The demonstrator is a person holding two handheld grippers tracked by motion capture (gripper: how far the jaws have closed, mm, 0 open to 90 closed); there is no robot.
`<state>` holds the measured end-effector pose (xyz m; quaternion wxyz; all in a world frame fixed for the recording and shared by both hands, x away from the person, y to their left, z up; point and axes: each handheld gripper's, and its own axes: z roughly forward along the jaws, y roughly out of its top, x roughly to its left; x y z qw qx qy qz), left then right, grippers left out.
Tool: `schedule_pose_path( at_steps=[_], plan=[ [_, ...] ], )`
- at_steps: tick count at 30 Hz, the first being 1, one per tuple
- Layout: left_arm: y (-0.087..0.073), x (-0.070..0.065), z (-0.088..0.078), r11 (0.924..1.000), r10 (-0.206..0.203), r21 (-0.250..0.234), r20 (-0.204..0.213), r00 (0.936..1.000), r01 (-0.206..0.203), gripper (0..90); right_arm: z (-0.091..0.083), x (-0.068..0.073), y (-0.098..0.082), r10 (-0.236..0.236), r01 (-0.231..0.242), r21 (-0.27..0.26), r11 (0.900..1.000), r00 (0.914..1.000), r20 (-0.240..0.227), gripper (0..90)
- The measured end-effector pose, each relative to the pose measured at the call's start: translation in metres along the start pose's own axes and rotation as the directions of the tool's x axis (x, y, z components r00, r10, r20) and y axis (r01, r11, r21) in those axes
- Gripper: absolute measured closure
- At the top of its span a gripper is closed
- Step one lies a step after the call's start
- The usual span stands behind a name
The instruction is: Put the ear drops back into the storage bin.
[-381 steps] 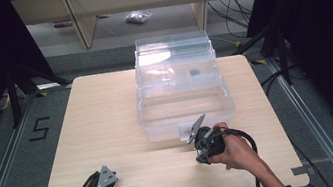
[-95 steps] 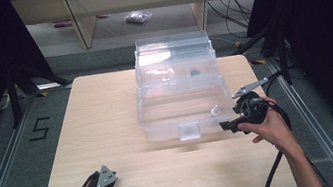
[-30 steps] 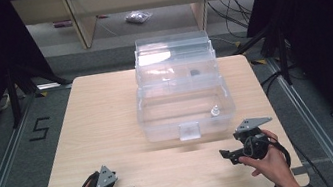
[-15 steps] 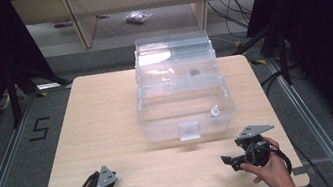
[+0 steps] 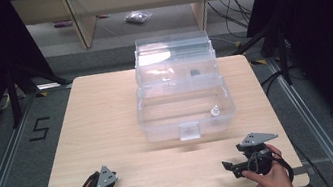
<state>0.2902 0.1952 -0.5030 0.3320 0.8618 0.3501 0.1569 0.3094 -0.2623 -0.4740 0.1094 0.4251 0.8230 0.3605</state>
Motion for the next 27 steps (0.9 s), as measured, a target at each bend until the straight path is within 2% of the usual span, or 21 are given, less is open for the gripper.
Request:
schedule_pose_path(
  at_steps=[3,4,5,6,7,8,9,10,12,13,16,17,18,19,23,25,26,27],
  plan=[
    [0.000,0.000,0.000,1.0000,-0.001,0.000,0.000,1.0000,0.001,15.1,0.000,0.002,-0.003,0.001,-0.001,0.001,1.000,1.0000,-0.002,17.4],
    [0.000,0.000,0.000,1.0000,0.002,0.002,0.001,1.0000,-0.002,15.1,0.000,0.000,-0.004,-0.028,0.028,-0.001,1.000,0.9996,0.004,17.4],
    [0.000,0.000,0.000,1.0000,0.001,0.002,0.001,1.0000,-0.001,15.1,0.000,0.003,-0.005,0.006,-0.006,0.006,1.000,1.0000,-0.001,17.4],
    [0.000,-0.001,0.000,1.0000,-0.008,0.000,0.002,1.0000,0.008,15.2,0.000,0.002,-0.005,-0.003,0.003,-0.002,1.000,0.9999,-0.010,17.4],
    [0.000,0.000,0.000,1.0000,-0.001,0.000,0.001,1.0000,0.001,15.1,0.000,0.000,-0.006,-0.031,0.031,-0.015,0.999,0.9995,0.003,17.4],
    [0.000,0.000,0.000,1.0000,0.001,0.001,0.000,1.0000,-0.001,15.1,0.000,0.001,-0.007,-0.009,0.009,-0.011,1.000,1.0000,-0.002,17.3],
    [0.000,0.000,0.000,1.0000,0.001,0.001,0.000,1.0000,-0.001,15.1,-0.001,0.000,-0.007,-0.037,0.037,-0.013,0.999,0.9993,0.005,17.2],
    [0.000,0.000,0.000,1.0000,0.002,0.002,0.000,1.0000,-0.002,15.1,-0.001,0.001,-0.008,-0.013,0.013,-0.008,1.000,0.9999,0.004,17.2],
    [0.000,0.000,0.000,1.0000,0.001,0.001,0.000,1.0000,-0.001,15.1,0.000,0.001,-0.010,-0.020,0.020,-0.018,1.000,0.9998,0.003,17.2],
    [0.000,0.000,0.000,1.0000,0.001,0.001,0.000,1.0000,-0.001,15.1,0.000,0.002,-0.011,-0.008,0.008,-0.007,1.000,0.9999,-0.008,17.2],
    [0.000,0.000,0.000,1.0000,0.000,0.000,0.000,1.0000,0.000,15.1,-0.001,0.002,-0.012,-0.008,0.008,-0.003,1.000,1.0000,-0.001,17.2],
    [0.000,0.000,0.000,1.0000,0.001,0.001,0.000,1.0000,-0.001,15.1,-0.001,0.005,-0.013,0.019,-0.019,0.001,1.000,0.9998,-0.002,17.2],
    [0.000,0.000,0.000,1.0000,-0.004,0.000,0.000,1.0000,0.004,15.1,-0.001,0.003,-0.013,-0.010,0.010,0.000,1.000,0.9999,0.002,17.2],
    [0.000,-0.001,0.000,1.0000,-0.007,0.000,0.002,1.0000,0.007,15.1,-0.001,0.004,-0.014,0.005,-0.005,0.004,1.000,1.0000,0.000,17.2],
    [0.000,0.000,0.000,1.0000,0.004,0.002,-0.002,1.0000,-0.004,15.1,0.000,0.001,-0.015,-0.016,0.016,-0.015,1.000,0.9999,-0.003,17.2],
    [0.000,0.000,0.000,1.0000,0.003,0.002,-0.003,1.0000,-0.003,15.1,-0.002,0.001,-0.014,-0.003,0.003,-0.007,1.000,0.9999,0.010,17.2],
    [0.000,0.000,0.000,1.0000,0.004,0.003,-0.003,1.0000,-0.004,15.1,-0.002,0.003,-0.015,0.029,-0.029,-0.006,1.000,0.9995,0.011,17.2],
    [0.000,0.000,0.000,1.0000,0.003,0.001,-0.003,1.0000,-0.003,15.1,0.000,0.000,-0.015,-0.005,0.005,-0.025,1.000,1.0000,0.006,17.2]
  ],
)
